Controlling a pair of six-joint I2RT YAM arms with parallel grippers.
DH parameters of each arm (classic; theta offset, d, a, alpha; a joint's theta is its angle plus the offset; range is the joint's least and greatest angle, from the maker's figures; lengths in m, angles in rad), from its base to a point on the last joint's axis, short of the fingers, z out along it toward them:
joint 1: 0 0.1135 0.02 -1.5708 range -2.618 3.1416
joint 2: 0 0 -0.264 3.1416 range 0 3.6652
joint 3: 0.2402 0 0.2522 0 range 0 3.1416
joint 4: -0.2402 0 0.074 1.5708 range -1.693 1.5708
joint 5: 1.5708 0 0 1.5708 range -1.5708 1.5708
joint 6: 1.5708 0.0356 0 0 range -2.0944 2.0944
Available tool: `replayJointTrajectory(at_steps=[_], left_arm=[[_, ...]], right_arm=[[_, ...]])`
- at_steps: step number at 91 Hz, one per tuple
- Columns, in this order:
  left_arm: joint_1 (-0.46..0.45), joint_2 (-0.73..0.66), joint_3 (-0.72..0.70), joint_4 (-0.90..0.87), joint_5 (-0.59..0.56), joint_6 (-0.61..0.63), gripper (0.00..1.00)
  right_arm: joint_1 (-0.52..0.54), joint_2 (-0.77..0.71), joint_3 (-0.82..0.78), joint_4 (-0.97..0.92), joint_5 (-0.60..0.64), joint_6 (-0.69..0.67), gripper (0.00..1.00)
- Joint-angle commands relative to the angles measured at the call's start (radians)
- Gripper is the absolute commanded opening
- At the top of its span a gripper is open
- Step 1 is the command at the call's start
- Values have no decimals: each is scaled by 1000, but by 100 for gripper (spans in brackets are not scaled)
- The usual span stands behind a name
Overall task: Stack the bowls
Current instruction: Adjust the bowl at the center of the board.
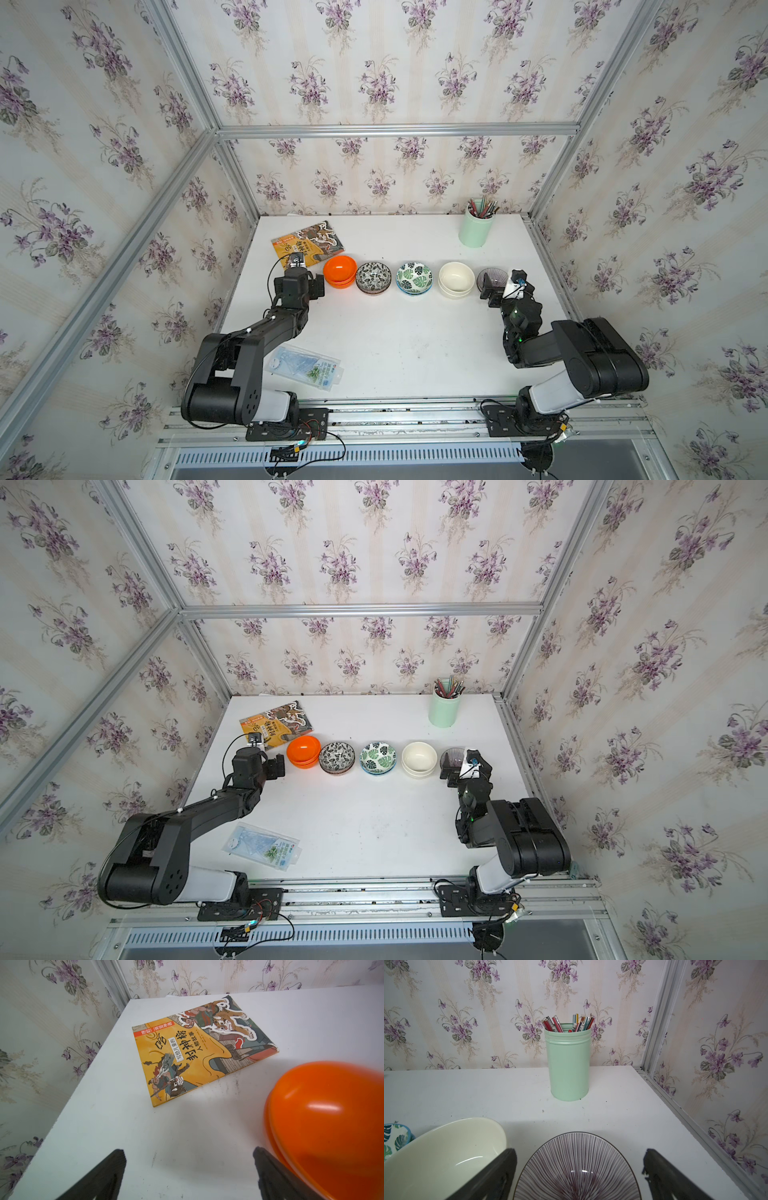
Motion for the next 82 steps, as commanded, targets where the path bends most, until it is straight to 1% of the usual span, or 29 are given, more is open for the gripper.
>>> replayJointTrajectory(at_steps=[1, 13, 22, 36, 42, 50, 57, 64, 69, 82], left_arm=[[13, 29, -10, 102, 12, 26, 100], [38, 46, -56, 207, 18, -3, 100], [45, 69, -83, 285, 27, 0, 100], [57, 67, -115, 331, 48, -11, 100], [60, 72, -143, 380, 57, -16, 100], [59, 123, -207, 559, 54, 4, 100], [63, 97, -199, 510, 44, -24, 100], [63, 116, -198, 539, 43, -9, 100], [62, 111, -191, 514, 43, -13, 100], [60, 113, -192, 520, 36, -14, 100]], right_arm=[[1, -1, 3, 12, 7, 8, 100], [1, -1, 4, 10, 6, 8, 100], [1, -1, 4, 9, 4, 9, 100], [1, -1, 4, 9, 7, 8, 100], [1, -2, 4, 9, 6, 8, 100], [1, -1, 4, 9, 6, 8, 100], [1, -1, 4, 9, 6, 8, 100], [1, -1, 4, 8, 5, 8, 100], [1, 1, 4, 8, 5, 8, 100], [1, 0, 16, -10, 20, 16, 100]])
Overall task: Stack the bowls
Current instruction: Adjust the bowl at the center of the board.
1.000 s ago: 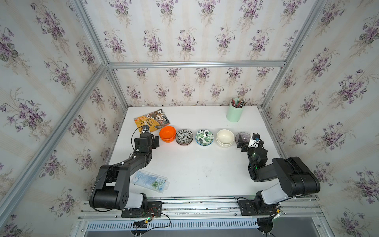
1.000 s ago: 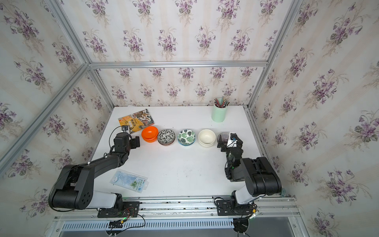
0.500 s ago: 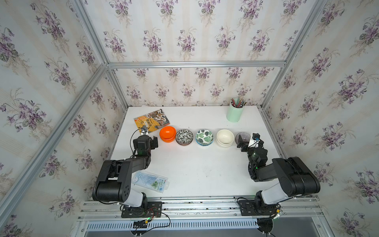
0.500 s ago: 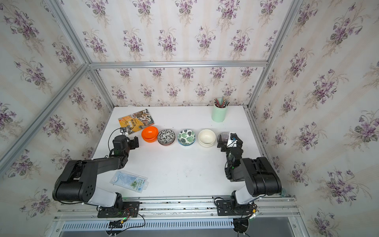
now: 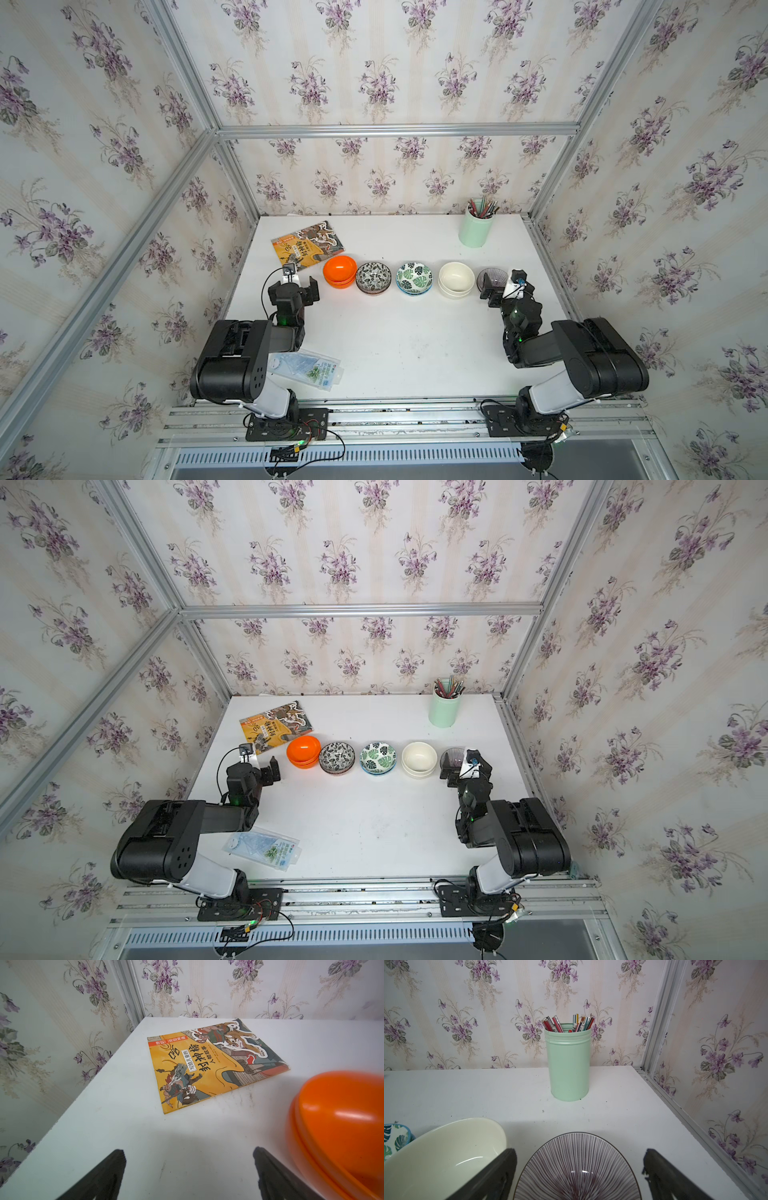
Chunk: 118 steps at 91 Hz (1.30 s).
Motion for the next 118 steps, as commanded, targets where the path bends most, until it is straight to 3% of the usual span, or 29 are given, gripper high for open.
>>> replayJointTrajectory(at_steps=[1, 54, 62, 67, 71, 80, 87, 97, 107, 118], left_arm=[[-3, 0, 4, 40, -6, -7, 100], [-3, -2, 6, 33, 1, -3, 100], [-2, -79, 9, -23, -19, -10, 100], [-10, -182, 75, -198, -84, -37, 100], [-9, -241, 168, -441, -103, -83, 100], [-8, -279, 397, -840, -48, -127, 100], [-2, -206, 605, -1116, 24, -142, 99], [20, -11, 883, -1465, 147, -147, 84], [28, 147, 1059, -1692, 248, -130, 75], [28, 172, 1062, -1710, 273, -130, 75]], right_arm=[[1, 0, 11, -8, 20, 16, 100], [1, 1, 18, -18, 25, 20, 100], [-1, 2, 20, -25, 25, 23, 100], [-2, 2, 22, -26, 25, 21, 100], [-2, 1, 21, -26, 25, 22, 100], [-2, 1, 20, -25, 24, 22, 100], [-2, 2, 20, -23, 24, 22, 100], [-2, 2, 20, -24, 24, 22, 100], [-2, 2, 21, -25, 23, 23, 100], [-3, 1, 23, -28, 24, 25, 100]])
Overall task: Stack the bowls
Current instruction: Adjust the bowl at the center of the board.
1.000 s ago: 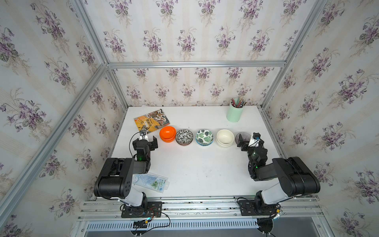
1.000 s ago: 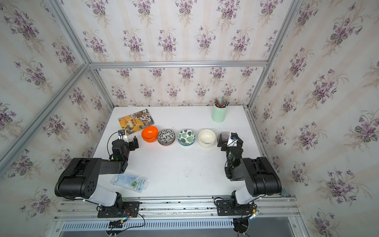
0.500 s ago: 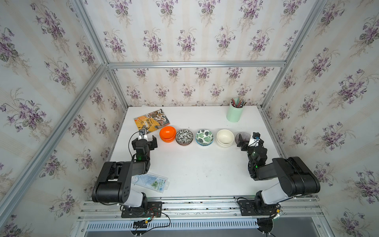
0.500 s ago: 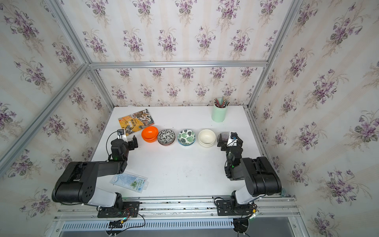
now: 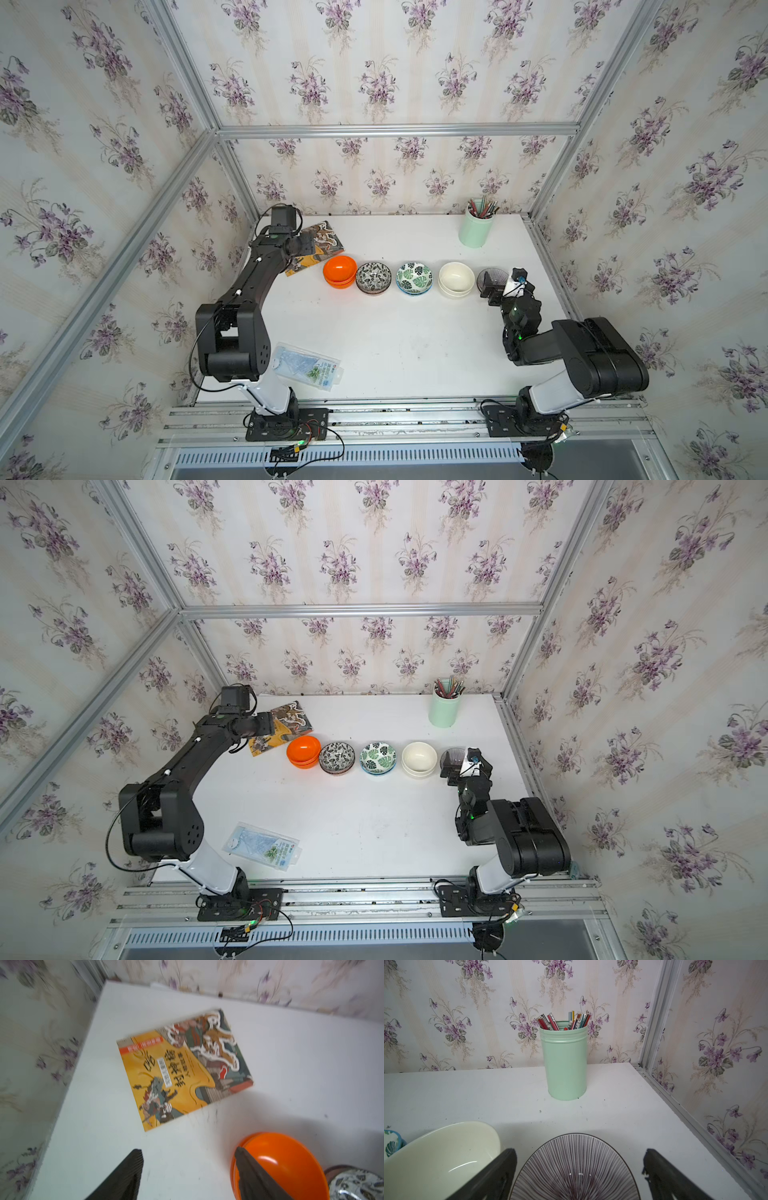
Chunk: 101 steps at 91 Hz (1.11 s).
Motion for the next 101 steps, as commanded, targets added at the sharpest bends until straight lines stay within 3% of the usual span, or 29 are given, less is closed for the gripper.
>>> replayJointTrajectory(at_steps=[1, 31, 66, 101], left_arm=[[0, 8, 12, -221, 94, -2, 75], [-31, 64, -5, -201, 219, -9, 74], [-84, 191, 46, -190, 150, -33, 72], [-84, 232, 37, -161, 133, -50, 59]], right_arm=[[-1, 0, 6, 7, 7, 8, 100], [-2, 1, 9, 4, 5, 8, 100], [-4, 1, 8, 2, 4, 9, 100], [-4, 1, 9, 1, 2, 9, 100]])
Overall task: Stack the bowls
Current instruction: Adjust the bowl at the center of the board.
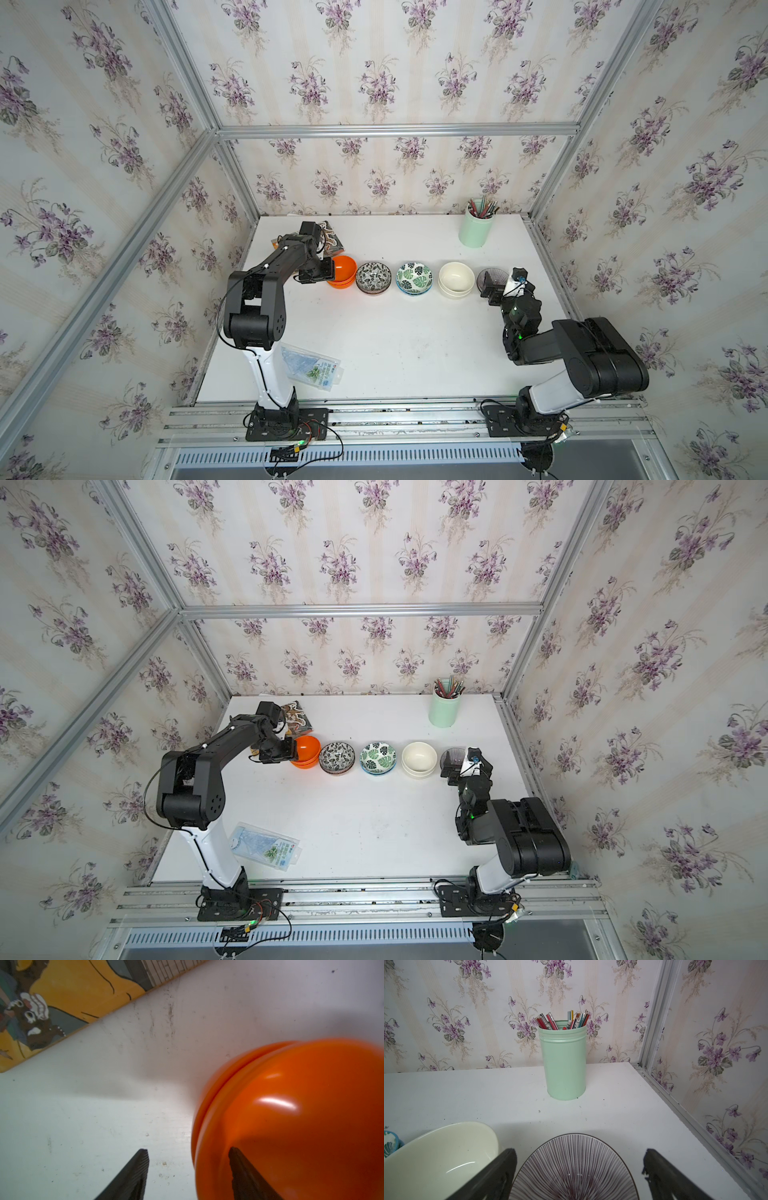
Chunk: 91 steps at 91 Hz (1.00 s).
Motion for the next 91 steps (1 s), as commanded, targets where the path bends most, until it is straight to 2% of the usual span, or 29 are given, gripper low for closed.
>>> replayJointTrajectory(at_steps=[1, 16, 21, 35, 91], left_arm=[[1, 3, 2, 11, -14, -5, 59], [1, 20, 0, 21, -6, -15, 56], [1, 27, 1, 23, 0, -17, 50], [1, 28, -6, 20, -13, -20, 46], [2, 21, -11, -16, 4, 4, 41]], right_arm=[[-1, 1, 6, 9, 2, 9, 100], [0, 1, 5, 9, 2, 9, 100], [0, 0, 5, 8, 2, 9, 100], [-1, 1, 6, 8, 0, 9, 100], [-3, 1, 8, 3, -4, 10, 100]])
